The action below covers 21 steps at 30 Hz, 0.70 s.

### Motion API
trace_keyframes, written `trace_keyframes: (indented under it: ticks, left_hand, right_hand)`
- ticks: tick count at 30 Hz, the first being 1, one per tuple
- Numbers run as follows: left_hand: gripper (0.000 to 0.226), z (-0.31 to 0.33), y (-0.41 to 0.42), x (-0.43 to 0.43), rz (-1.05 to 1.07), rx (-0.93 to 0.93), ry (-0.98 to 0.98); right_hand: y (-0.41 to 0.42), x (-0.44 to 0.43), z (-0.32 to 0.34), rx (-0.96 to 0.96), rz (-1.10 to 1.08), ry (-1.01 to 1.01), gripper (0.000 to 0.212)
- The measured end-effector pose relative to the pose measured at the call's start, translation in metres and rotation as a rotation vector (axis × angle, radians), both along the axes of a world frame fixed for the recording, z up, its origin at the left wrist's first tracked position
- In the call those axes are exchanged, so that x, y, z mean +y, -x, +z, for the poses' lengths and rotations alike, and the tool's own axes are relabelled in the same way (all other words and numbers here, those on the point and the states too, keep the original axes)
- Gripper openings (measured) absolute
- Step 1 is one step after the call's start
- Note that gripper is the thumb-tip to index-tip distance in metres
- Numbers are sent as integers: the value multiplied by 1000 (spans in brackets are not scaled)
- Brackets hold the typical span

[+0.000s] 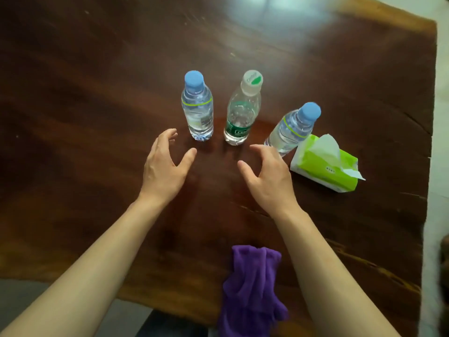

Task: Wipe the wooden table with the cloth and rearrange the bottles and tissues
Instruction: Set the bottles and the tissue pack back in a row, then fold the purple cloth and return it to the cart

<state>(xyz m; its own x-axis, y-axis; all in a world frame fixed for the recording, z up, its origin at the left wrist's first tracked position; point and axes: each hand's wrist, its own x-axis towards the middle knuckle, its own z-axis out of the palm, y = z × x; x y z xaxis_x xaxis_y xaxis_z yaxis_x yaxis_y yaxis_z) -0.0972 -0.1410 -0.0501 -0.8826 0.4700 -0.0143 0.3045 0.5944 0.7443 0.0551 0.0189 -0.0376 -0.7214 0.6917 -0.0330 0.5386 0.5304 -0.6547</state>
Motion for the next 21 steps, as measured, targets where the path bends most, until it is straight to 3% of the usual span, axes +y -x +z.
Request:
trace_keyframes:
  ticks: [11,17,21]
  left_hand:
    - [28,-4,-134,-70,-150,78,119]
    - [23,-15,-199,-86,-176,-17,173]
    - [29,-26,-225,-88,-171,-153,273]
  right_hand:
    - [-136,-47,-14,-11,122,-140,17]
    - [-190,-77,-26,-97,102,-77,19]
    - [-215,-96,-37,-169,-55,76,19]
